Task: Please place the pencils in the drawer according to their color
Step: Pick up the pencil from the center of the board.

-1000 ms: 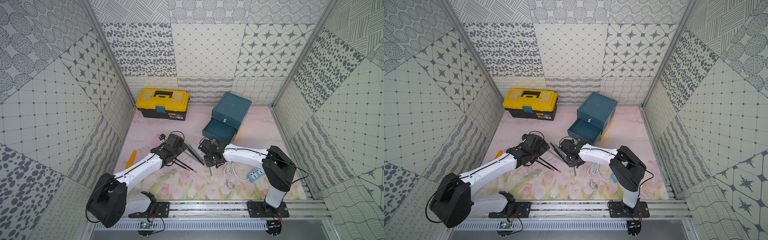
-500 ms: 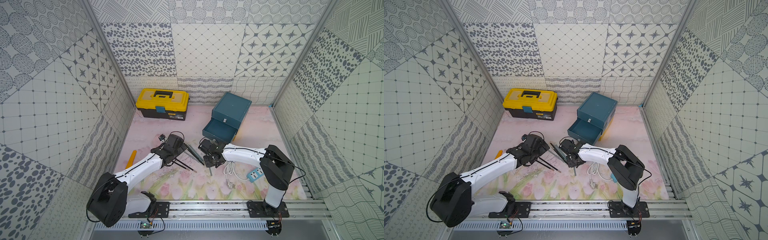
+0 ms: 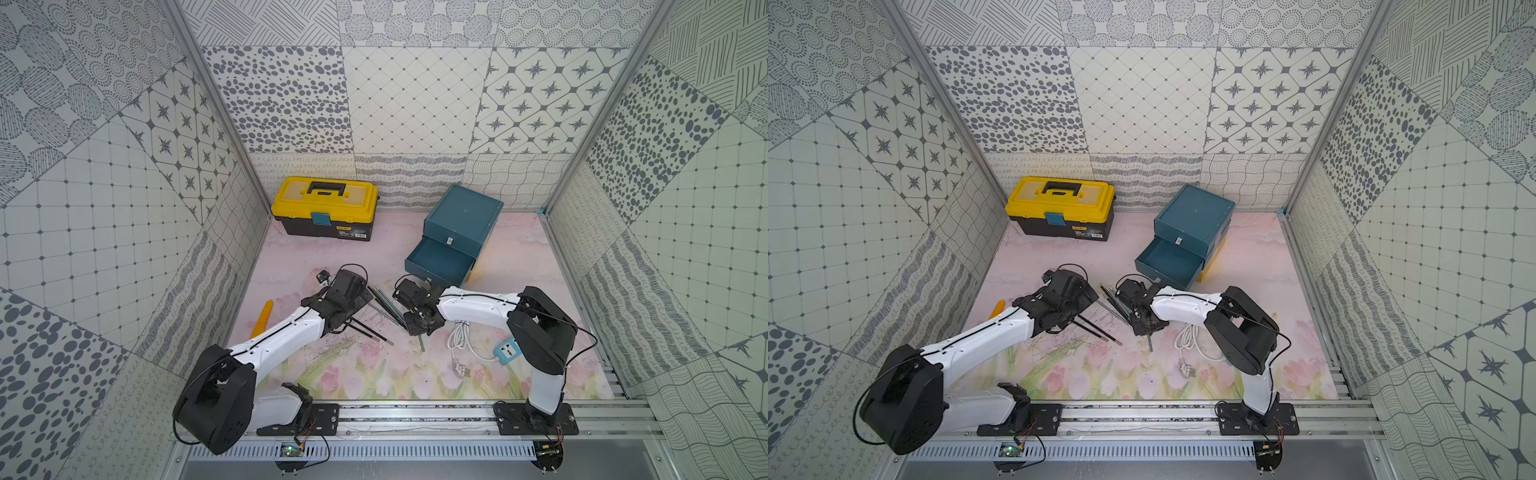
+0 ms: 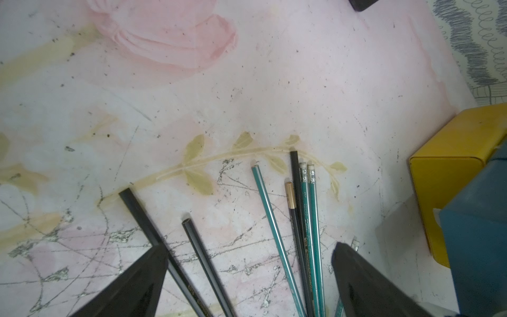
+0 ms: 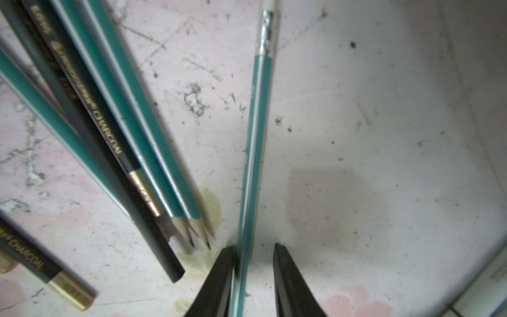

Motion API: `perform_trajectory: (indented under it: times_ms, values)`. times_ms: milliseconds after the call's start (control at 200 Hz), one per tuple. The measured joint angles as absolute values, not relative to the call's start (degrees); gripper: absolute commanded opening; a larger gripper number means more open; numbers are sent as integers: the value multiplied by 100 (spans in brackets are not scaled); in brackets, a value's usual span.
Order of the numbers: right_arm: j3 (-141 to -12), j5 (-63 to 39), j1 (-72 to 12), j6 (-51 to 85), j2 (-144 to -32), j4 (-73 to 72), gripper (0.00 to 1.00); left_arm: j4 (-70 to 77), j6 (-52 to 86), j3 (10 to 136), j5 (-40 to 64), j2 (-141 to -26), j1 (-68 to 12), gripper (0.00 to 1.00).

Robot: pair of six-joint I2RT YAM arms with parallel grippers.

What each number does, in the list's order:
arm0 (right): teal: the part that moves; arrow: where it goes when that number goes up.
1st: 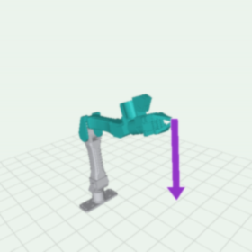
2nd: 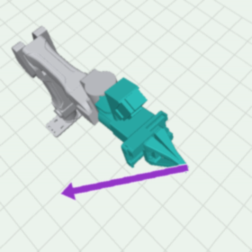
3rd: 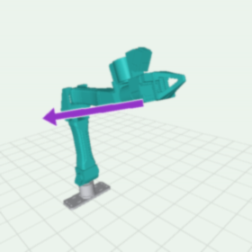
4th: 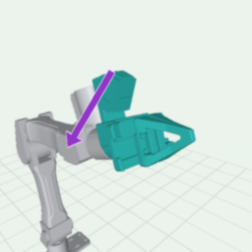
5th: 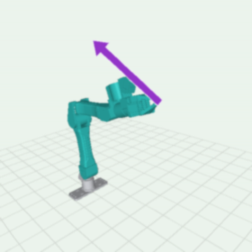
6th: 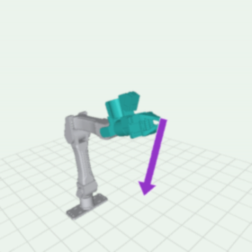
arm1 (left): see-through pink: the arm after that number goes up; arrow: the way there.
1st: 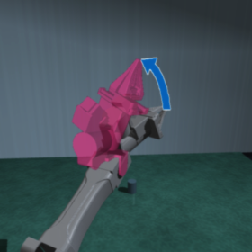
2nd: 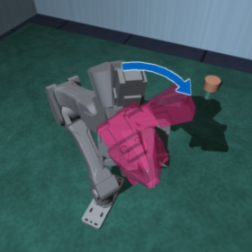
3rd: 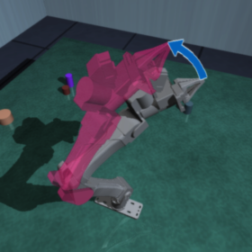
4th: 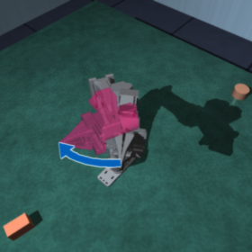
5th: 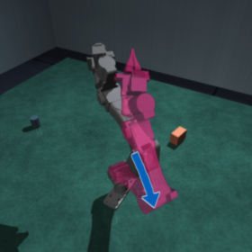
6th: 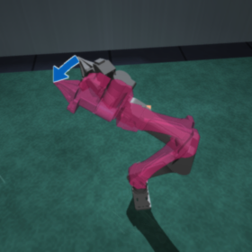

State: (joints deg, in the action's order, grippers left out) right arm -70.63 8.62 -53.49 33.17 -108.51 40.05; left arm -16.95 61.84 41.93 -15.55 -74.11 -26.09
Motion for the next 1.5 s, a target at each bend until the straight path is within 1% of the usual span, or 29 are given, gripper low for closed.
perform_trajectory:
  times_ms: [80, 165, 225, 400, 740, 1191, 1501]
  values:
    - [-7063, 840, -5349, 3282, -10851, 4001, 24, -1695, 6184, 4193, -1553, -7411, -2609, 99]
    - [-7067, 816, -5349, 3295, -10860, 3999, 16, -1695, 6184, 4193, -1553, -7411, -2609, 99]
    - [-7089, 808, -5349, 3291, -10884, 3997, 13, -1695, 6184, 4189, -1553, -7411, -2609, 99]
    - [-7113, 751, -5308, 3304, -10906, 4012, 0, -1693, 6184, 4182, -1553, -7411, -2609, 99]
    - [-7120, 416, -5146, 3275, -10899, 4012, 0, -1691, 6184, 4180, -1553, -7413, -2609, 99]
    - [-7172, 482, -5172, 3041, -10715, 4119, 0, -1691, 6202, 4178, -1553, -7417, -2606, 99]
    - [-7601, 545, -5251, 2838, -10363, 4379, 0, -1695, 6270, 4178, -1601, -7393, -2602, 99]
